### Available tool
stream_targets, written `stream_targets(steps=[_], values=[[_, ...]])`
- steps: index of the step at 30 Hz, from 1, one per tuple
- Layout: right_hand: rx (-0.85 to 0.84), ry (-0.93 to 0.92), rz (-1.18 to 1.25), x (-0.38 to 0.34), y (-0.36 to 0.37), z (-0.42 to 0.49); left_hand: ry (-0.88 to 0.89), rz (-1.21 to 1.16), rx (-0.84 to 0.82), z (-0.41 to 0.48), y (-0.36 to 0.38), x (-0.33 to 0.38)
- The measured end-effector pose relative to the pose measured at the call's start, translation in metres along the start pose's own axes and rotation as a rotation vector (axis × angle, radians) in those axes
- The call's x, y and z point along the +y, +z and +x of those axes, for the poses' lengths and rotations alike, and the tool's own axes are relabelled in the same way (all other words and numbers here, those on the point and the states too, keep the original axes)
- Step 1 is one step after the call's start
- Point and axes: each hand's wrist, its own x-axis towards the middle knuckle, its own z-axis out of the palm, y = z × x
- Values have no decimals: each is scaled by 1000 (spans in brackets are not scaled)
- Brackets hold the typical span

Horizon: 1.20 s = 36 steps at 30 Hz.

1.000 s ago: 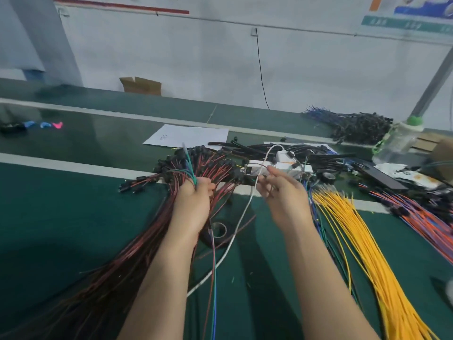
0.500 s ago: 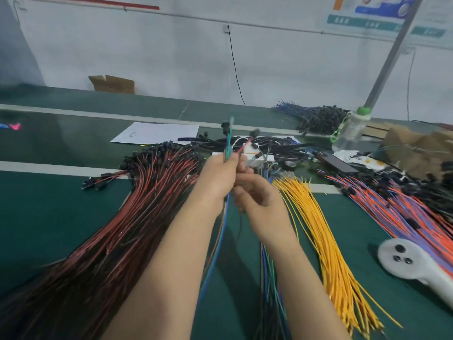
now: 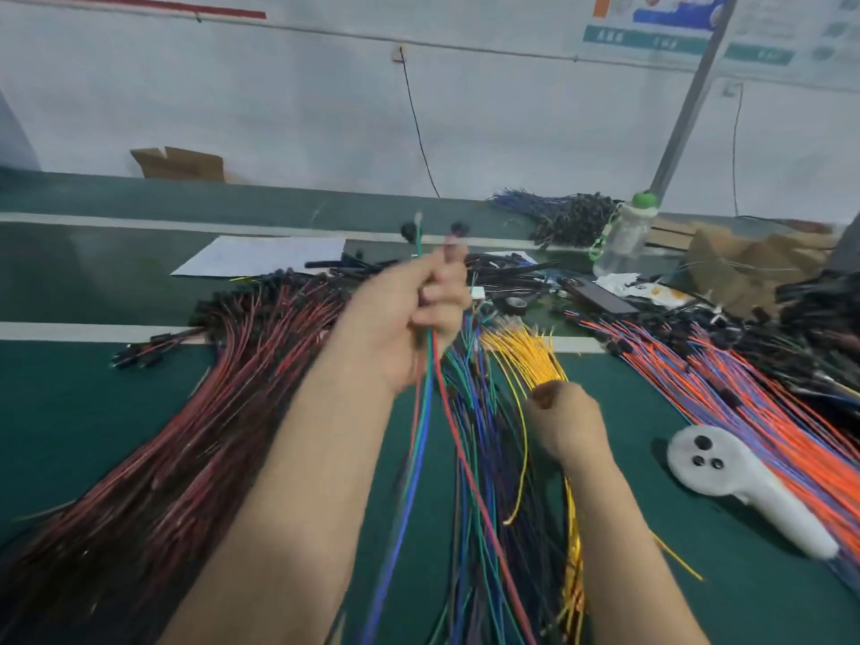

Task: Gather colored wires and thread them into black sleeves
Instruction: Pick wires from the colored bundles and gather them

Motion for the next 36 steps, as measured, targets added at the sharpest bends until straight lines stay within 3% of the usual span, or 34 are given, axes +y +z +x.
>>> stream_targets(steps=[4, 8, 16, 19, 24, 31, 36], values=[[24, -58, -285, 1, 26, -4, -51, 377, 319, 25, -58, -65], [49, -51, -329, -3, 33, 2, -58, 449, 447, 34, -87, -86], [111, 34, 231, -4, 1, 7, -76, 219, 479, 36, -99, -89], [176, -119, 411, -19, -4, -16, -62, 135, 425, 37, -93, -88], [-62, -459, 164, -35, 11, -67, -93, 52, 356, 39, -79, -85], [-465, -443, 44, -26, 3, -76, -88, 106, 340, 36, -87, -79], [-468, -436, 32, -39, 4, -65, 41, 236, 357, 32, -89, -81]])
